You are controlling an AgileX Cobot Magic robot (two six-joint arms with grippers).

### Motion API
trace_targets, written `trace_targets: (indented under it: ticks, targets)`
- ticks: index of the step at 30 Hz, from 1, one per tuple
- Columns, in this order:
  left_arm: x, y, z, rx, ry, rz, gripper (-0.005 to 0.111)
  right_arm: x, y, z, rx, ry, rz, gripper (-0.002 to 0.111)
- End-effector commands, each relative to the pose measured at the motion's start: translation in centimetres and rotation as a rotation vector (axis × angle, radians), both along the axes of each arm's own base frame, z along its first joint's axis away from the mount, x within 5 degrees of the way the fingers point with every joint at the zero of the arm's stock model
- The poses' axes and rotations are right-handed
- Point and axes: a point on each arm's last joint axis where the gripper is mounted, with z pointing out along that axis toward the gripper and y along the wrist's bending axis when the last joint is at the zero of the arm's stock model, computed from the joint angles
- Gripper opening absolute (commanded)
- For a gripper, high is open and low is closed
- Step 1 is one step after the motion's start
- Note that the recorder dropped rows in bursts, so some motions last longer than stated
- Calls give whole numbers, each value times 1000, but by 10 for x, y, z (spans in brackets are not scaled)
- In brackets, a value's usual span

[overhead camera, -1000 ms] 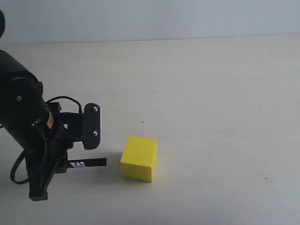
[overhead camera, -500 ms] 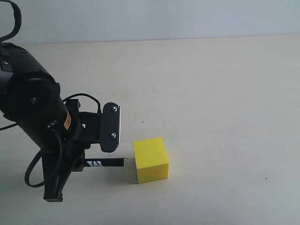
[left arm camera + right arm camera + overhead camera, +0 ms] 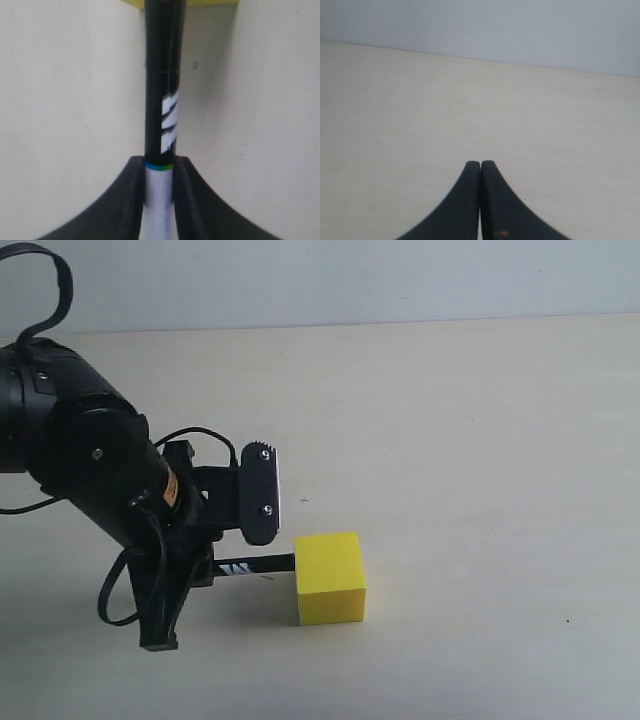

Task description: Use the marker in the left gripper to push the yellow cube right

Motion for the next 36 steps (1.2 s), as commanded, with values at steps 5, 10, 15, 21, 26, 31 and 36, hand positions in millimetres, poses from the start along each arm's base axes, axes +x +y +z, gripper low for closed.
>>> trace_targets:
  ticks: [5, 10, 15, 21, 26, 31, 36]
  targets:
    - [-1, 4, -4, 94, 43, -12, 0, 0, 0, 0, -4, -15, -2, 0]
    - [-1, 10, -4, 147, 59, -18, 0, 0, 0, 0, -2, -15, -2, 0]
    - [5, 21, -4, 168, 83, 51, 0, 0, 0, 0, -2, -15, -2, 0]
    - [18, 44, -7, 176, 117, 156, 0, 0, 0, 0, -2, -15, -2, 0]
    - [21, 57, -12, 176, 124, 194, 0, 0, 0, 0, -4, -15, -2, 0]
    - [22, 57, -13, 173, 109, 180, 0, 0, 0, 0, -4, -15, -2, 0]
    - [24, 54, -14, 135, 88, 186, 0, 0, 0, 0, -4, -15, -2, 0]
